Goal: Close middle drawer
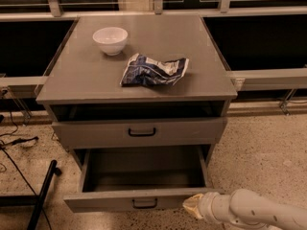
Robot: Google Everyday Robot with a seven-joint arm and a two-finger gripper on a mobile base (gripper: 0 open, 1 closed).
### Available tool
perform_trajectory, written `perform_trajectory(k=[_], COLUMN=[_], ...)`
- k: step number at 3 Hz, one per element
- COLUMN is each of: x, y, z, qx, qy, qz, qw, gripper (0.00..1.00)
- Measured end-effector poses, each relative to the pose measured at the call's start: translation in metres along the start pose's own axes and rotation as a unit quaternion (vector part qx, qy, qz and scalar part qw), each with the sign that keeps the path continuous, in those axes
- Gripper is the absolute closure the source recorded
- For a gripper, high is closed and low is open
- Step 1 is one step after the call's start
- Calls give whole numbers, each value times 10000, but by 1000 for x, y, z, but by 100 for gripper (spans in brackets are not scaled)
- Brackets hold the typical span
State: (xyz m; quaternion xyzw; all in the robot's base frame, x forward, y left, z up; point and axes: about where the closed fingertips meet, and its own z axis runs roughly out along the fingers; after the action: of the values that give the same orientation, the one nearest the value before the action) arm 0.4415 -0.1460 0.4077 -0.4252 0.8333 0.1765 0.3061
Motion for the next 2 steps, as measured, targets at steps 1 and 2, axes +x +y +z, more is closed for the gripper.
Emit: perform_trajectory(k=[1,2], x=[-9,-16], y=[-8,-13], z=[12,19], qx=[11,15], qy=[-27,-57], qz=[-26,-48], qw=[10000,10000], gripper=[100,100])
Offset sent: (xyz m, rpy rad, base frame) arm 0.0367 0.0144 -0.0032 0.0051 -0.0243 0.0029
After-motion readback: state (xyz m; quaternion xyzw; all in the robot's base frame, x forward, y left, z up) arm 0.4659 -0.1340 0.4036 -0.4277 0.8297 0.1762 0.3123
